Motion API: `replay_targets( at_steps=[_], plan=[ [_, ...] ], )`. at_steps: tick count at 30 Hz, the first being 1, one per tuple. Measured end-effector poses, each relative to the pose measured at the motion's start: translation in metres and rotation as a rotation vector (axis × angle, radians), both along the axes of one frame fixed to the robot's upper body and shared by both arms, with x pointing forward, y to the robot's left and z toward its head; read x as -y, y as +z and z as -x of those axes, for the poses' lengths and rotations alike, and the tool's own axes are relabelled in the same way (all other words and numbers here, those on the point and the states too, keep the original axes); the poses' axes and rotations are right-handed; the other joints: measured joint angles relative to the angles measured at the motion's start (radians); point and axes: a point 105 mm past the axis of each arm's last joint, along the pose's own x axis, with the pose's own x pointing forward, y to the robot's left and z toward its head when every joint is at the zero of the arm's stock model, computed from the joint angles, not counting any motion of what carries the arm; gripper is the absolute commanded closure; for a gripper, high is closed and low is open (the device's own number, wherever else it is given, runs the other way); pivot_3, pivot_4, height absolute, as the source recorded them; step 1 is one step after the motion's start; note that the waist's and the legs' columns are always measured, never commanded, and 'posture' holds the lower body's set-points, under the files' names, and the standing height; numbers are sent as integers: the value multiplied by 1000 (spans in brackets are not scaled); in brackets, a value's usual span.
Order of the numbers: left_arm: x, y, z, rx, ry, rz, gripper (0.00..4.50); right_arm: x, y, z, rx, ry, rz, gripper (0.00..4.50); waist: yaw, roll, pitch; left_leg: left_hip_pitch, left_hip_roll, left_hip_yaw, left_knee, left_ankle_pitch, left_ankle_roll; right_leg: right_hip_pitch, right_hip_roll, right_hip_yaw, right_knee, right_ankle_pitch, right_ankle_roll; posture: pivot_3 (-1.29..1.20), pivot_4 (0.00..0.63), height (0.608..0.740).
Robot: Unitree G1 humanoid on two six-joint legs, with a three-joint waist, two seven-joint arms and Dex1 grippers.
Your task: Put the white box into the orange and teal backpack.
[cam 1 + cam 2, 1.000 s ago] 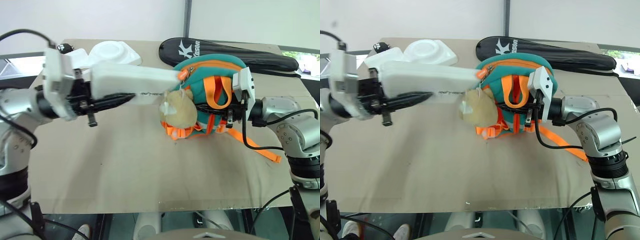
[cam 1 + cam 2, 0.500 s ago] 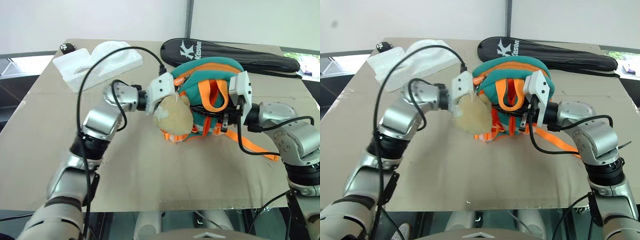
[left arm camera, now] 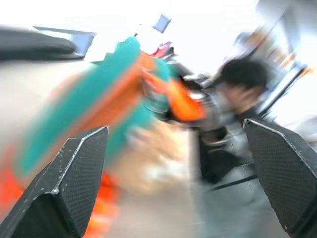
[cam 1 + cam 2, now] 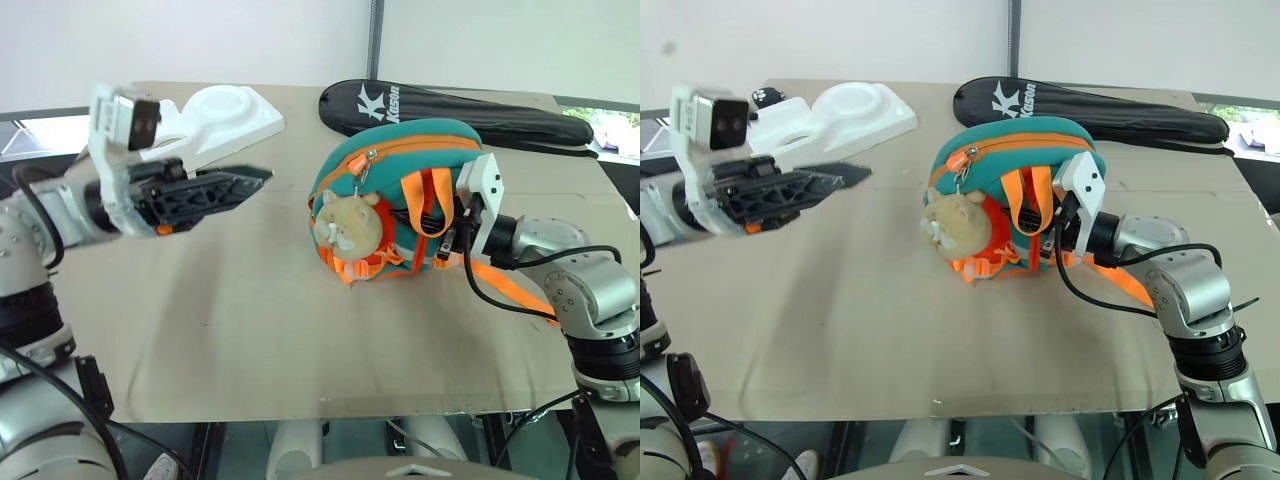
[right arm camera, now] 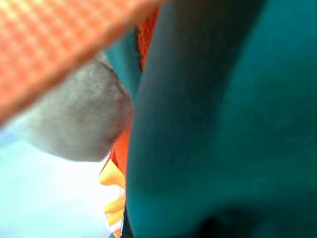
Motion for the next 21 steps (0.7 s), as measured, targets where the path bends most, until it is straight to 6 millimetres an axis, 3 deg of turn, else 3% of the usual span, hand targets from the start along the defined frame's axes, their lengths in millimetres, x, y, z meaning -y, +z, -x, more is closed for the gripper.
replay_targets(
  at_steps=[6,10,13,15,19,21],
  plan=[
    [51,-53,-16,-145,67,26,24,-2,3,0,0,3,-1,4500,5,-1,0,-1,0,-2,2,0,0,1,0,0,1,1,-1,0,150,740],
    [78,-62,-28,-199,119,65,24,-3,3,0,1,2,3,4500,0,-1,0,-1,-1,-3,1,0,0,0,1,-1,1,1,-1,0,150,740],
    [97,-61,-37,-210,145,109,797,-1,3,-2,7,-24,4,4500,1,-1,0,-1,-1,-3,0,0,0,0,1,-1,1,1,-1,0,150,740],
    [101,-64,-39,-227,152,109,1802,0,4,-4,13,-48,6,4500,0,-1,0,-2,-2,-3,1,0,0,0,1,-1,0,1,-1,0,150,740],
    [91,-59,-37,-202,145,93,3581,-1,5,-7,16,-81,-20,4500,-4,-1,0,-1,-2,-3,0,0,0,0,1,-1,1,1,-1,0,150,740],
    [86,-52,-35,-181,129,105,3875,-1,7,-9,18,-100,-41,4500,-4,-1,0,-1,-2,-4,1,0,0,0,1,-1,1,1,-1,0,150,740]
  ],
)
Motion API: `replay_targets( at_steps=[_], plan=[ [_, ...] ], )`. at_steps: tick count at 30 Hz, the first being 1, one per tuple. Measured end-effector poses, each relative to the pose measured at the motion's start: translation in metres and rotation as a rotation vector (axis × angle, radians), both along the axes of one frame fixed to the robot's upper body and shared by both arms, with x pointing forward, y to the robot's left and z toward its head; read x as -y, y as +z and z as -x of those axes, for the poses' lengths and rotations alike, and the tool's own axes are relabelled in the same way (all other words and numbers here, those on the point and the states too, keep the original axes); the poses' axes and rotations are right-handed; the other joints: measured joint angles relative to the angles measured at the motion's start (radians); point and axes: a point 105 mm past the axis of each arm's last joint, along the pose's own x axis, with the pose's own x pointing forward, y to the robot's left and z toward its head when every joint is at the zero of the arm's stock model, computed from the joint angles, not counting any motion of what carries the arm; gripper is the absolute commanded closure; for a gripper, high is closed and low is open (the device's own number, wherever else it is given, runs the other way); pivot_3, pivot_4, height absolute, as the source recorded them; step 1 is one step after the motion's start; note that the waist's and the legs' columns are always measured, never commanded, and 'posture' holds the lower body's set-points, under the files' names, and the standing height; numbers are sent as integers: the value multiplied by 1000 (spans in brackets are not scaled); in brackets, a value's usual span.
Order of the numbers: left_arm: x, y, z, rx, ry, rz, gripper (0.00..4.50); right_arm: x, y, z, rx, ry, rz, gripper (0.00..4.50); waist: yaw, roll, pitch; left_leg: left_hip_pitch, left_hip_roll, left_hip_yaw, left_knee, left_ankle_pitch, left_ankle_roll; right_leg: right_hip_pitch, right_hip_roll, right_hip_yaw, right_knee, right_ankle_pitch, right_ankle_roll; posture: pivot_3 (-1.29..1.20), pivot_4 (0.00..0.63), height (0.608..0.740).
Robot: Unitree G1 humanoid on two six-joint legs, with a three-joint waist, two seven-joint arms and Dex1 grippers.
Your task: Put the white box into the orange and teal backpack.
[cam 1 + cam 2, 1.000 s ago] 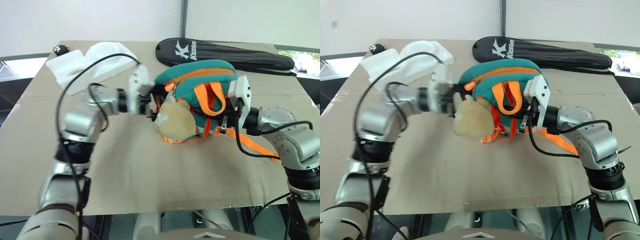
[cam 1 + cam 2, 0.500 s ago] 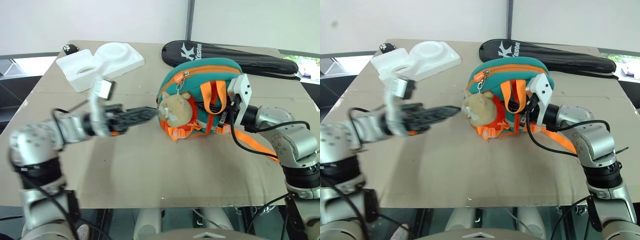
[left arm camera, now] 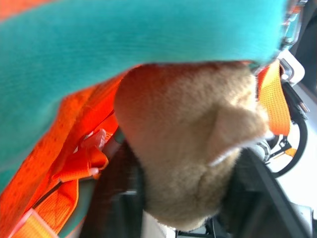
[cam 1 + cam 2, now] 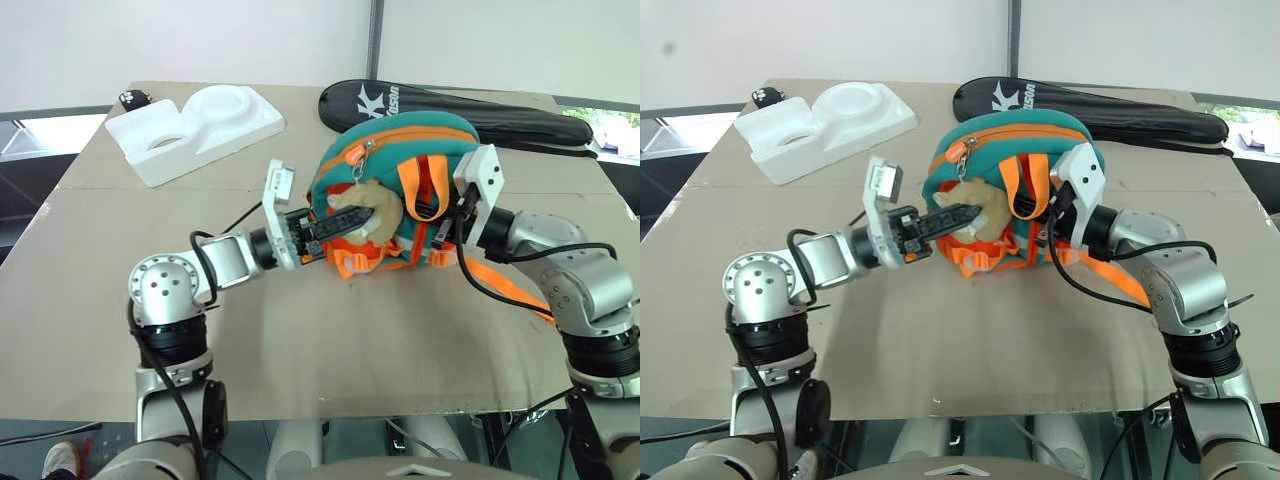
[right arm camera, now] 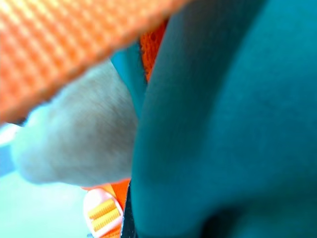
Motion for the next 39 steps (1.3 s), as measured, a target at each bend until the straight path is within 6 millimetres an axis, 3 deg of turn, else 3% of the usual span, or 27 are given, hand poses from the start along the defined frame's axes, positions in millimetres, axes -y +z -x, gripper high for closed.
replay_targets(
  at_steps=[4,5,7,8,11,14,16,17,18,21,25,28,29,30,37,39],
  plan=[
    [-34,41,-5,90,50,54,3890,5,15,-14,-27,-115,-160,4500,-2,0,0,0,0,-1,0,0,0,0,0,-1,0,0,0,0,150,740],
    [-59,51,-10,96,123,77,3906,9,24,-22,-50,-167,-245,4500,-8,1,0,0,0,-1,0,0,0,0,0,-1,0,0,0,0,150,740],
    [-73,53,-13,86,169,88,3986,14,28,-26,-60,-196,-278,4500,-5,1,1,0,0,-1,-1,0,0,0,-1,-1,0,0,0,0,150,740],
    [-87,45,-16,41,210,89,4191,14,34,-30,-75,-215,-332,4500,-5,2,1,0,0,-1,-2,0,0,-1,-1,-1,0,0,0,0,150,740],
    [-106,13,-16,-78,276,84,4240,22,38,-38,-105,-280,-391,4500,-3,2,1,-2,0,0,-3,0,0,-1,-2,-2,-3,0,0,0,150,740],
    [-114,-6,-17,-138,318,67,4244,27,36,-42,-120,-313,-403,4500,0,2,1,-4,0,-1,-3,0,0,-2,-2,-4,-3,0,0,0,150,740],
    [-122,-29,-25,-196,412,6,4250,28,33,-44,-144,-327,-414,4500,2,2,1,-2,0,0,-3,0,0,-1,-3,-4,-3,0,0,0,150,740],
    [-122,-54,-32,-248,481,-38,4252,32,29,-48,-165,-361,-424,4500,3,2,0,-2,-1,-1,-3,0,0,-1,-3,-4,-2,0,0,0,150,740],
    [-108,-87,-41,-291,539,-95,4253,36,28,-51,-175,-401,-431,4500,5,4,-1,0,-2,-1,-3,0,0,1,-3,-4,-2,0,0,0,150,740],
    [-82,-112,-48,-269,567,-171,4256,45,27,-53,-182,-448,-441,4500,14,3,-3,-1,-3,-1,-1,0,0,1,-4,-3,-2,0,0,0,150,740],
    [-66,-105,-55,-163,606,-192,4258,60,24,-46,-161,-484,-382,4500,25,3,-3,-1,-3,-2,-1,0,0,1,-4,-3,-2,0,0,0,150,740],
    [-68,-92,-59,-40,650,-189,4271,65,18,-32,-98,-461,-231,4500,23,3,-3,-2,-3,-2,-1,0,0,1,-4,-3,-3,0,0,0,150,740],
    [-69,-89,-59,-14,655,-187,4275,65,18,-30,-84,-456,-207,3831,22,3,-3,-2,-3,-1,-1,0,0,0,-4,-3,-3,0,0,0,150,740],
    [-70,-80,-58,41,661,-181,4275,66,15,-27,-65,-448,-166,3642,22,3,-3,-2,-3,-2,-2,0,0,0,-4,-3,-3,0,0,0,150,740],
    [-86,-53,-30,288,585,-262,857,84,-5,2,-60,-354,25,229,22,5,-2,-2,-3,-1,-4,0,0,0,-4,-3,-4,-1,0,0,150,740],
    [-92,-54,-21,301,561,-305,29,91,-5,18,-68,-300,67,0,23,5,-2,-2,-3,-2,-4,0,0,0,-4,-3,-4,-1,0,0,150,740]
  ],
)
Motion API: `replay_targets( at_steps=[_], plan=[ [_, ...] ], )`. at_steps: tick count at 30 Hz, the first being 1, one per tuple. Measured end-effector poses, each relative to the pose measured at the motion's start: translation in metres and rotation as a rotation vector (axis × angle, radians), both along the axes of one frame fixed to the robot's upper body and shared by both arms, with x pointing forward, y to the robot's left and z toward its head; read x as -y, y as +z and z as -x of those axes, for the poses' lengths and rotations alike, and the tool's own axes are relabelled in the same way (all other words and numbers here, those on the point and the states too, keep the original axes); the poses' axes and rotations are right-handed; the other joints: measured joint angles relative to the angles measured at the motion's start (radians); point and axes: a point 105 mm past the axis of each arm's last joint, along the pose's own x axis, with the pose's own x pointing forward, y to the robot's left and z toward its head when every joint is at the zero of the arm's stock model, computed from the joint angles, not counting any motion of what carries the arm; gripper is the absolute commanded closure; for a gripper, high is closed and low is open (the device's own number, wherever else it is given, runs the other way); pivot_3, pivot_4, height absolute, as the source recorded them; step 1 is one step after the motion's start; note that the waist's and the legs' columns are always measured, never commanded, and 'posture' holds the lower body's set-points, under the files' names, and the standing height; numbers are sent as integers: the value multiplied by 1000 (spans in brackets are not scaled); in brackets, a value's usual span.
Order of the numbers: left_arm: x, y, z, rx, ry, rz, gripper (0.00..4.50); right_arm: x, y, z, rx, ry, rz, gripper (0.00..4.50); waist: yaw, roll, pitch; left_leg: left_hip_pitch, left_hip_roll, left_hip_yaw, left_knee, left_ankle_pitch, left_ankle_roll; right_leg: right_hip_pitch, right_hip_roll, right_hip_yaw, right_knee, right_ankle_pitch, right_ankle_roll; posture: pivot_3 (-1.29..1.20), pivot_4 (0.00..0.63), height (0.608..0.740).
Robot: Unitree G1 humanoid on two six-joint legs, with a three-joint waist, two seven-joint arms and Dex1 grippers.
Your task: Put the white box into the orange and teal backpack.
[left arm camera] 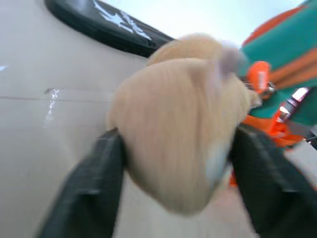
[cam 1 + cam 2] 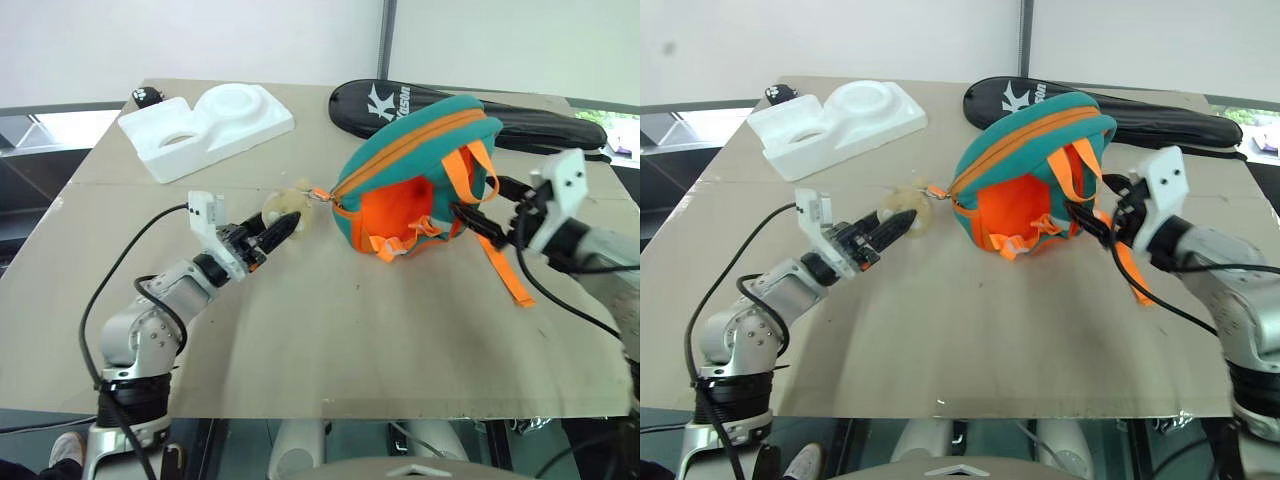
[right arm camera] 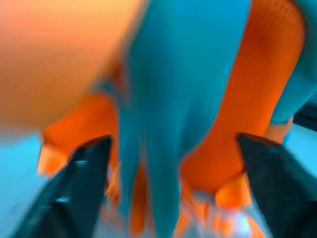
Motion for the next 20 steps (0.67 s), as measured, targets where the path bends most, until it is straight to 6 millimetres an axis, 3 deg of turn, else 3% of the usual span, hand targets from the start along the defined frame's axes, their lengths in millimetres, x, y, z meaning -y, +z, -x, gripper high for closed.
replay_targets(
  at_steps=[4,8,10,17,20],
  plan=[
    [-3,-3,17,28,-47,-106,29,9,1,22,-26,64,10,0,-2,0,0,1,0,0,0,0,0,0,0,0,0,-2,-4,0,150,740],
    [-19,-17,43,60,-64,-268,29,29,-22,51,-101,94,61,0,-1,0,0,2,1,1,0,0,0,0,0,1,0,-3,-4,0,150,740],
    [-20,-17,49,75,-70,-292,29,32,-25,56,-97,102,69,0,-1,0,0,2,1,1,1,0,0,1,0,1,0,-2,-4,0,150,740],
    [-44,-38,76,0,-22,-357,29,80,-63,67,-176,-51,125,0,-1,-1,-1,3,1,3,2,0,0,1,-1,1,0,-3,-4,0,150,740],
    [-47,-40,80,-14,-28,-359,29,90,-70,67,-171,-77,144,0,-1,-1,-1,3,1,2,1,0,0,1,-1,1,0,-3,-4,0,150,740]
  ],
)
